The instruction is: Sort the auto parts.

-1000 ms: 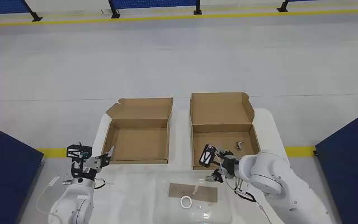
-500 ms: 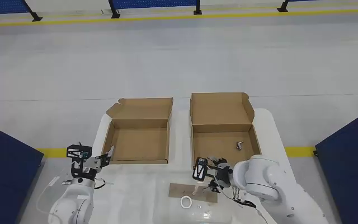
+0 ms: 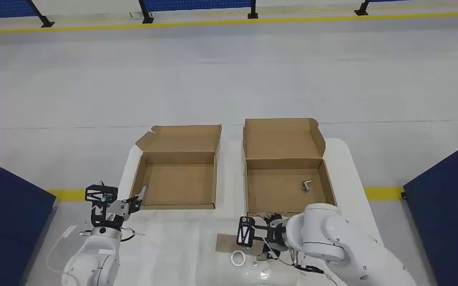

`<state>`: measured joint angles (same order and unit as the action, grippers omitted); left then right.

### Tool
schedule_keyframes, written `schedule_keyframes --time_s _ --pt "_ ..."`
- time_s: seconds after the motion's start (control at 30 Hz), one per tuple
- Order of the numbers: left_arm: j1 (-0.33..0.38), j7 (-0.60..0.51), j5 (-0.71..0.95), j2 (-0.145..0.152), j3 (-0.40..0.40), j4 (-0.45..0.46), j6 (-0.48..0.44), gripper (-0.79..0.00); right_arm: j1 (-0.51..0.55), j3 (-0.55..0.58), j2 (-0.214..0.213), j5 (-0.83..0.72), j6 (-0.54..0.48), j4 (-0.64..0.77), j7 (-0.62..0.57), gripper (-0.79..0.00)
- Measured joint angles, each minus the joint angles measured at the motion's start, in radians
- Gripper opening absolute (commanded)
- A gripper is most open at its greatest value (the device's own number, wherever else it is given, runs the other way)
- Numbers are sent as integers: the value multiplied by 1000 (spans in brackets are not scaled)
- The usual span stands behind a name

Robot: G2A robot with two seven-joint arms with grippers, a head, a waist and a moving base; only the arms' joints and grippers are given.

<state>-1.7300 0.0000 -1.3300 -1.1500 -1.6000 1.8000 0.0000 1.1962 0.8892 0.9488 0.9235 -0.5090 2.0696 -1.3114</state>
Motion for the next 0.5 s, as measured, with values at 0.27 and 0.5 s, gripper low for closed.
schedule_keyframes --time_s 0.27,0.5 --pt "0 0 0 0 0 0 0 0 -18 -83 -1 33 -6 -14 6 0" --pt "0 0 0 0 0 0 0 0 -66 -150 -3 14 14 -31 -14 0"
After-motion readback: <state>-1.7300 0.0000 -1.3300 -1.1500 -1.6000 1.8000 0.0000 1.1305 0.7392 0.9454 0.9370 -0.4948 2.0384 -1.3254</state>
